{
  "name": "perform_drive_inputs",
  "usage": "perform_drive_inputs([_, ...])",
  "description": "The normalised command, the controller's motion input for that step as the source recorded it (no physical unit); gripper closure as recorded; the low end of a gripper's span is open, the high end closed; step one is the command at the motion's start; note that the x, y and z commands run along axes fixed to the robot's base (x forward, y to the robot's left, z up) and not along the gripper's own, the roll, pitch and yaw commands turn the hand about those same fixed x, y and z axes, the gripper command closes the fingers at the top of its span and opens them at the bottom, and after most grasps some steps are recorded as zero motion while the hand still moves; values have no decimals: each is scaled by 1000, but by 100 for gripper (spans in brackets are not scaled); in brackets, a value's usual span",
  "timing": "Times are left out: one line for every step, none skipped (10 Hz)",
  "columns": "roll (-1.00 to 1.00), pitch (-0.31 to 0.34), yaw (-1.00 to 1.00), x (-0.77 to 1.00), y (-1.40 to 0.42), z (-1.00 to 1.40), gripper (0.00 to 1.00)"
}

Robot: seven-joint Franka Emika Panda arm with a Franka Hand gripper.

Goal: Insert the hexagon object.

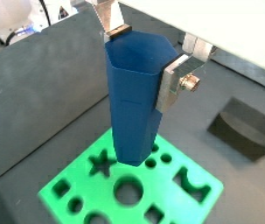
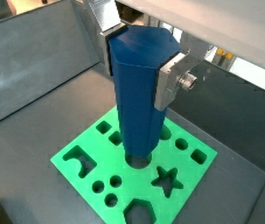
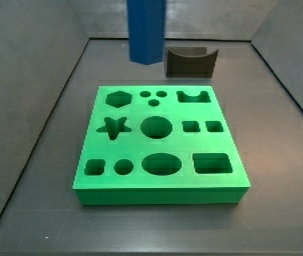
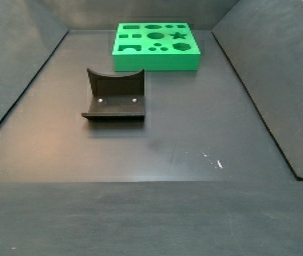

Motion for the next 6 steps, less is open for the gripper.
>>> perform_drive_inputs([171,-70,117,-154,791,-1000,100])
perform_drive_inputs([177,-66,100,-157,800,-1000,100])
perform_drive_inputs([94,-24,26,-174,671,-1000,100])
perform_drive_inputs([54,-49,-31,-169,243,-1000,100])
perform_drive_inputs([91,-37,-97,-246,-134,-751,100])
perform_drive_inputs([40,-43,-9,-289,-203,-491,100])
